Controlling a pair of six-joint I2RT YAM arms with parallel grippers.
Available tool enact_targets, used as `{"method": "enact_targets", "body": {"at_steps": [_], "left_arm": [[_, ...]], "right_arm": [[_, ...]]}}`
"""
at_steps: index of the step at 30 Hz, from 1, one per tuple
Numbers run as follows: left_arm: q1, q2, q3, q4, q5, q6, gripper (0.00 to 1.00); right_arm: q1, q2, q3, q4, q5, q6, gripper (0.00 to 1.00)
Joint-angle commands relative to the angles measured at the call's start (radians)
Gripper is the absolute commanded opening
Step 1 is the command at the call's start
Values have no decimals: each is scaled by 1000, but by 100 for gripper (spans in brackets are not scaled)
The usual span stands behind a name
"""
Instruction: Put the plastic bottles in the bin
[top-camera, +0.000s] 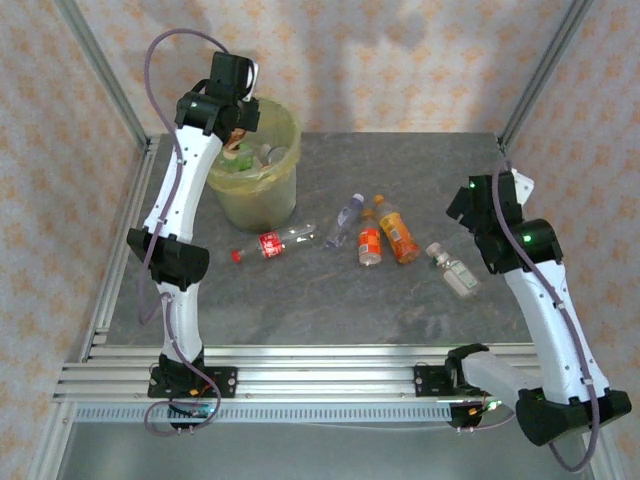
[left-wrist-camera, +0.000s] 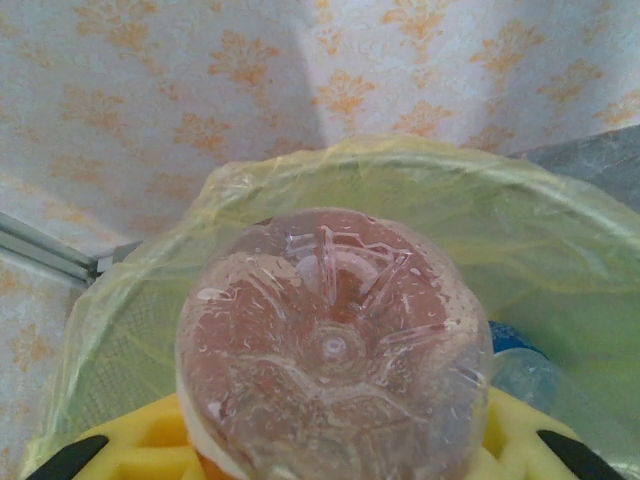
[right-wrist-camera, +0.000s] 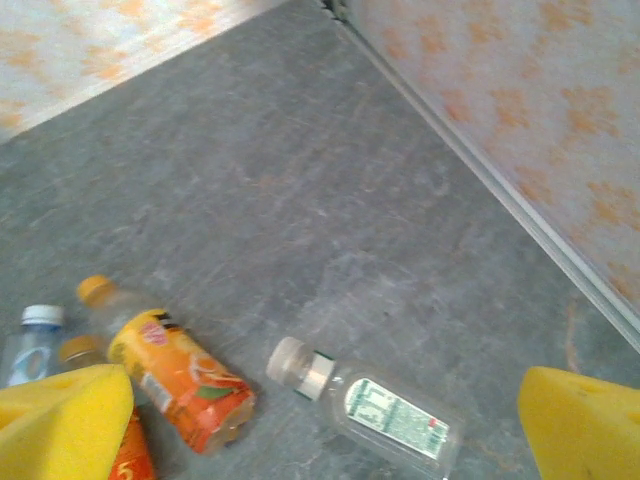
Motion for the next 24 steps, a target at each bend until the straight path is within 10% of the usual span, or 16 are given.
{"method": "enact_targets", "body": {"at_steps": [1, 24], "left_arm": [[2, 7, 38, -42, -35, 24, 29], [3, 54, 82, -67, -48, 12, 94]], "right_arm": [[-66, -7, -47, -62, -27, 18, 99], [-348, 96, -269, 66, -223, -51, 99]]}}
